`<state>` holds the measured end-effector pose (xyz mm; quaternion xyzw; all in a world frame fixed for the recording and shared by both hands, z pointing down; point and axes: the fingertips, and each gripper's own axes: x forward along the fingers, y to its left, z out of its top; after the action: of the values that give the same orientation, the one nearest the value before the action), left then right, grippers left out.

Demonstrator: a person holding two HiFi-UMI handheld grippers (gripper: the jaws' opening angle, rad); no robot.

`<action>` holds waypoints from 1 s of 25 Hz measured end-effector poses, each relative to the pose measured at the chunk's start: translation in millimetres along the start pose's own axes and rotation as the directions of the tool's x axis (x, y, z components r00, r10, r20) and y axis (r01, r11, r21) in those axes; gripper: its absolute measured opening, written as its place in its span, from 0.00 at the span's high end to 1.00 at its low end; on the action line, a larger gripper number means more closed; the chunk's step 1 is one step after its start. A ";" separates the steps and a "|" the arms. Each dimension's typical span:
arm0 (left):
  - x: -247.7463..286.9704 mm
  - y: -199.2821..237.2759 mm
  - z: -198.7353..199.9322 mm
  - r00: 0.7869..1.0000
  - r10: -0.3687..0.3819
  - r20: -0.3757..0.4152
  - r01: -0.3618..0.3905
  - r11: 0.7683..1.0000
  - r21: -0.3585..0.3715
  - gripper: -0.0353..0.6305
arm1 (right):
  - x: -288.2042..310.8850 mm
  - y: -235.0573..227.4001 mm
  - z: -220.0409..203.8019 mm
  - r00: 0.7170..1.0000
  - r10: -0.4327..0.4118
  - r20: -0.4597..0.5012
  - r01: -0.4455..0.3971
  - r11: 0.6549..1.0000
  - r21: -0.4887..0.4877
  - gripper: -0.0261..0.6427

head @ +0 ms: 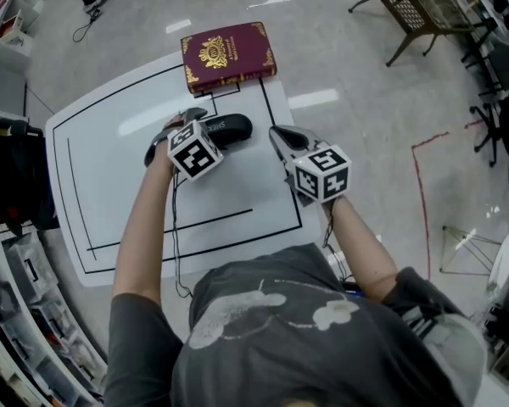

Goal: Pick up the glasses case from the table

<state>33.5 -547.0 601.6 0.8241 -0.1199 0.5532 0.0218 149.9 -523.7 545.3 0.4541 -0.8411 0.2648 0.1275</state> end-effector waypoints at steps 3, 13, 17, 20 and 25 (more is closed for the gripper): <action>1.5 -4.4 -1.2 0.998 -0.054 -0.015 0.054 0.998 -0.019 0.39 | -1.3 -0.6 -0.3 1.000 0.000 0.001 0.000 1.000 0.007 0.96; -6.6 -11.5 -5.1 1.000 -0.002 0.025 0.005 0.994 -0.113 0.45 | -9.6 5.9 -3.7 1.000 0.009 -0.004 -0.009 1.000 0.009 0.96; -29.2 -10.5 -4.6 0.992 0.046 0.120 -0.016 0.971 -0.239 0.45 | -14.7 13.3 4.1 1.000 0.022 0.006 -0.022 1.000 -0.007 0.96; -52.2 -13.2 -3.2 0.980 0.077 0.184 -0.015 0.949 -0.316 0.45 | -19.2 21.9 8.9 0.999 0.030 0.018 -0.029 0.999 -0.021 0.96; -87.5 -22.1 -1.3 0.950 0.137 0.279 -0.010 0.910 -0.414 0.45 | -27.6 36.9 11.5 0.999 0.026 0.028 -0.025 0.999 -0.039 0.96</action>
<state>5.8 -510.2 524.0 0.8709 -0.2658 0.3837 0.1536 134.8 -494.5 511.1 0.4444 -0.8535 0.2437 0.1208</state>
